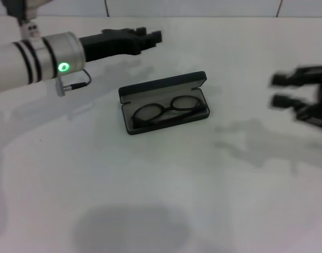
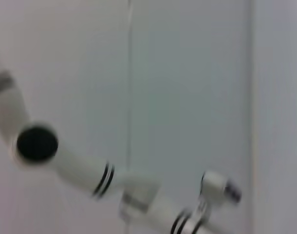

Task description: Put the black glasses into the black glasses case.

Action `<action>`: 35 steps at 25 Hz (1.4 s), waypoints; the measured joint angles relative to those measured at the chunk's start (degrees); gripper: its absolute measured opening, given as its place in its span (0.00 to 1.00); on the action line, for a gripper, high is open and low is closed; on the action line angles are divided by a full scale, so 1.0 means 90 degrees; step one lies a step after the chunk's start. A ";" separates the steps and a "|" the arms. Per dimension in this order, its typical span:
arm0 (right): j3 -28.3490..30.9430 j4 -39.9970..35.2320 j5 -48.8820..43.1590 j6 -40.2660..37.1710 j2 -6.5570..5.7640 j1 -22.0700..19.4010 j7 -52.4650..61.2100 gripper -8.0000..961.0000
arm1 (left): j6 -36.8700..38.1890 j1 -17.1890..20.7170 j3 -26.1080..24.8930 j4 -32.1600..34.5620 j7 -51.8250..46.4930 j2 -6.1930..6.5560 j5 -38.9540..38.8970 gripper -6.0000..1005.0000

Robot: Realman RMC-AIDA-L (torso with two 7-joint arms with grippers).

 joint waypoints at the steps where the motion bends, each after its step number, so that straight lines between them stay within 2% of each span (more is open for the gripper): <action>1: 0.0312 0.0087 0.0000 -0.0228 -0.0026 -0.0080 -0.0060 0.37 | -0.0089 -0.0025 0.0158 0.0002 -0.0038 -0.0002 0.0004 0.49; 4: 0.1239 0.0078 0.0014 -0.0425 0.0057 -0.0386 -0.0090 0.39 | -0.0179 -0.0068 0.0604 0.0011 -0.0074 -0.0002 0.0009 0.49; 8: 0.1674 0.0081 0.0007 -0.0402 0.0156 -0.0534 -0.0112 0.40 | -0.0195 -0.0094 0.1051 0.0035 -0.0178 0.0010 0.0016 0.49; 13: 0.1552 0.0103 -0.0041 -0.0192 0.0209 -0.0474 -0.0116 0.50 | -0.0259 -0.0071 0.1127 0.0008 -0.0199 -0.0037 0.0051 0.49; 22: 0.1361 0.0081 -0.0044 -0.0273 0.0252 -0.0352 -0.0120 0.49 | -0.0402 0.0176 0.1145 -0.0006 -0.0127 -0.0090 0.0077 0.49; 26: 0.1364 0.0085 -0.0044 -0.0275 0.0284 -0.0307 -0.0123 0.49 | -0.0336 0.0255 0.1377 -0.0011 -0.0025 -0.0101 0.0036 0.49; 31: 0.1362 0.0089 -0.0090 -0.0217 0.0302 -0.0224 -0.0119 0.49 | -0.0129 0.0461 0.1559 -0.0119 0.0673 -0.0160 -0.0109 0.49; 35: 0.1280 0.0092 -0.0125 -0.0121 0.0325 -0.0157 -0.0114 0.49 | -0.0079 0.0603 0.1614 -0.0372 0.1394 -0.0163 -0.0615 0.49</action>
